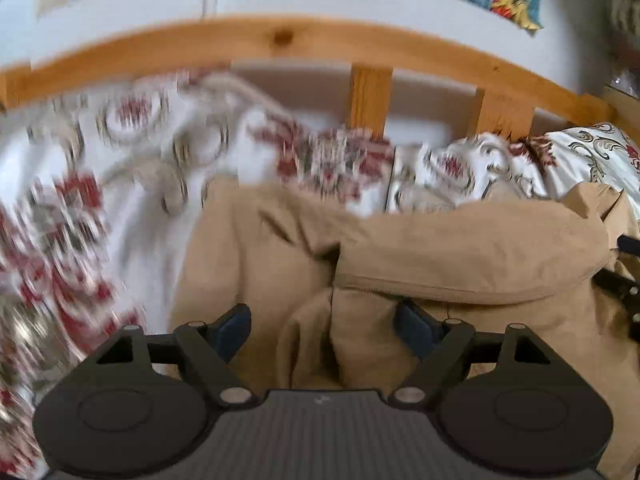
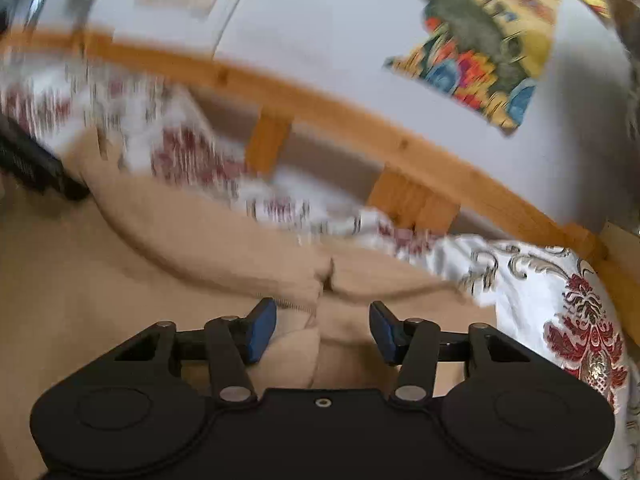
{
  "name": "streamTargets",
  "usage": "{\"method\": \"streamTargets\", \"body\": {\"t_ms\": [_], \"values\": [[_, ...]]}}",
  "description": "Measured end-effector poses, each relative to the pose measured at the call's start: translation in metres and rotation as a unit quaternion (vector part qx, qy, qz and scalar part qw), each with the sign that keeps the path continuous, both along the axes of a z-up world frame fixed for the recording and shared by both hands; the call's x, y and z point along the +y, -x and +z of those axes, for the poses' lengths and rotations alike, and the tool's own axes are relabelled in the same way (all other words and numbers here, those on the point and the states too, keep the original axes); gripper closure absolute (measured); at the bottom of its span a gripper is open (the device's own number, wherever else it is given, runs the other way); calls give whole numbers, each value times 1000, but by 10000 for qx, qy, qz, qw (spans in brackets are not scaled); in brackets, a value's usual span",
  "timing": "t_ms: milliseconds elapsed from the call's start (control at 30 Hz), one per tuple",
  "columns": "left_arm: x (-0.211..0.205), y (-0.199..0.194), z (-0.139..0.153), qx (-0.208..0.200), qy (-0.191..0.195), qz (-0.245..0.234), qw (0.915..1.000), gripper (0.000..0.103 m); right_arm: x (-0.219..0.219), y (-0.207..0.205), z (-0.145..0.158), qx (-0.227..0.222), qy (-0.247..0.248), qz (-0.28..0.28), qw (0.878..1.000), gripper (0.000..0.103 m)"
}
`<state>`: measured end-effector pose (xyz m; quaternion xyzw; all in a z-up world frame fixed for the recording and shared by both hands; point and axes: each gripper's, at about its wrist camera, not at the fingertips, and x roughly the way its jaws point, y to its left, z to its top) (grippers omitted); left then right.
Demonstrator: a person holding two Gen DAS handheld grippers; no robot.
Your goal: Fold large clothes
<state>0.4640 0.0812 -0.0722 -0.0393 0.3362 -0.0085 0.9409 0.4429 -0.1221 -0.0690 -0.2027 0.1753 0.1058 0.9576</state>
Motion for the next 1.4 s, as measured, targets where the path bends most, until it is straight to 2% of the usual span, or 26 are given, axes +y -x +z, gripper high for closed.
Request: {"method": "streamTargets", "body": {"t_ms": [100, 167, 267, 333, 367, 433, 567, 600, 667, 733, 833, 900, 1100, 1300, 1400], "values": [[1, -1, -6, -50, -71, -64, 9999, 16, -2, -2, -12, -49, 14, 102, 9999, 51], [2, 2, -1, -64, -29, -43, 10000, 16, -7, 2, -8, -52, -194, 125, 9997, 51], [13, 20, 10, -106, 423, -22, 9990, 16, -24, 18, 6, -19, -692, 120, 9975, 50], [22, 39, 14, -255, 881, -274, 9954, 15, -32, 37, 13, -99, -770, 132, 9969, 47], [23, 49, 15, -269, 955, -316, 9946, 14, -34, 44, 14, -131, -780, 134, 9968, 45], [19, 63, 13, -162, 808, -424, 9957, 14, -36, 58, 11, -47, -693, 175, 9974, 44], [-2, 69, -10, 350, -214, -246, 9989, 13, -32, 58, -12, 352, -380, 42, 9986, 40], [-3, 69, -13, 338, -240, -217, 9989, 12, -33, 56, -15, 408, -382, 1, 9984, 37], [-3, 68, -10, 390, -205, -149, 9989, 13, -37, 55, -13, 567, -613, -146, 9964, 33], [2, 71, -1, 483, 32, -25, 9988, 12, -44, 60, -3, 610, -919, -203, 9937, 32], [12, 89, 12, 394, 361, 159, 9984, 5, -52, 87, 15, 395, -892, -94, 9952, 21], [12, 103, 20, 308, 342, 262, 9986, 2, -56, 108, 24, 276, -824, 51, 9962, 13], [-7, 149, 41, 255, 166, 222, 9993, 1, -69, 178, 45, 268, -959, 139, 9949, 4], [-35, 205, 52, 236, 519, 87, 9983, 1, -66, 252, 57, 428, -1086, 175, 9930, 1], [-50, 232, 52, 345, 363, -88, 9987, 1, -61, 282, 59, 483, -1005, 226, 9935, 1]]}}
